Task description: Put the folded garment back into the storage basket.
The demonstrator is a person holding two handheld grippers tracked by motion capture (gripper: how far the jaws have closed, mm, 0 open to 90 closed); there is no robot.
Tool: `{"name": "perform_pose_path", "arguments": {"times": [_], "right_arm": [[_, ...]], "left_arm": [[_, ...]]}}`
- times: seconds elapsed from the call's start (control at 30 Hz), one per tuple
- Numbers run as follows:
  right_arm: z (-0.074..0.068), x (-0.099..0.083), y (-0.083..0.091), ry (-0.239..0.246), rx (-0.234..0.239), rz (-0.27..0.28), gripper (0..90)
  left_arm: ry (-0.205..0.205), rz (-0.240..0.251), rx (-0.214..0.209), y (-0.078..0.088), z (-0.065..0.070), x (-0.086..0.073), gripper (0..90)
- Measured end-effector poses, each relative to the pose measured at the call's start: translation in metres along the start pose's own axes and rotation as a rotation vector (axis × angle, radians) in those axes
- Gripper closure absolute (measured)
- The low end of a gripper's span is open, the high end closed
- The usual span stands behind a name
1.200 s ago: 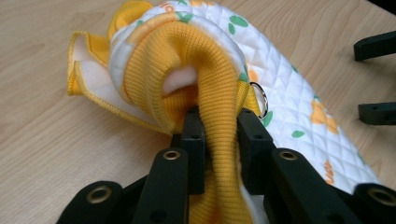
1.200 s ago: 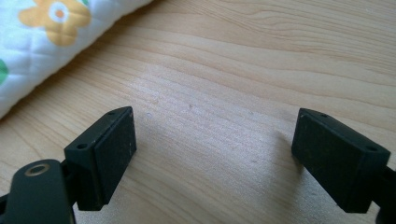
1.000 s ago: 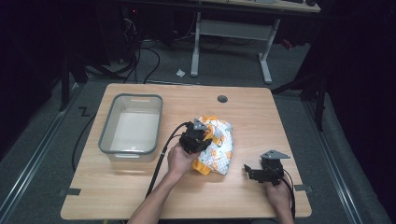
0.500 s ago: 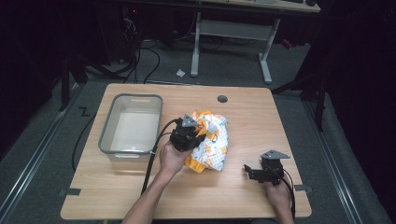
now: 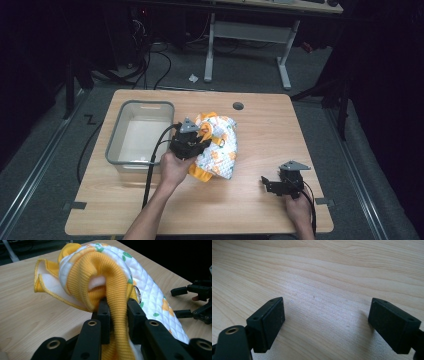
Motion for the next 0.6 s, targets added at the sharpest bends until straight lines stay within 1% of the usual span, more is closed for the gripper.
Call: {"name": "perform_pose_path", "arguments": {"times": [0.27,0.37,0.47,0.57,0.6], "right_arm": [[0.000,0.000,0.000,0.000,0.000,0.000,13.8],[0.000,0.000,0.000,0.000,0.000,0.000,13.8],[0.000,0.000,0.000,0.000,0.000,0.000,13.8],[0.000,0.000,0.000,-0.001,0.000,0.000,13.8],[0.000,0.000,0.000,0.000,0.000,0.000,13.8]], "left_arm": [[0.042,0.040,-0.001,0.014,-0.012,0.000,75.9],[0.047,0.044,0.001,0.018,-0.014,0.000,75.9],[0.060,0.054,0.008,0.024,-0.019,-0.001,75.8],[0.070,0.060,0.004,0.027,-0.022,-0.002,75.8],[0.079,0.069,0.005,0.030,-0.025,-0.003,75.8]]}}
Point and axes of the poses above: each handheld gripper's, and its own axes: y roughly backward along the jaws, x roughly out of its top, z roughly to its right, the point moved 6 cm from there along -y, roughly forward along the jaws, and after that the axes turned 11 degrees about -y, right-handed, at the moved point
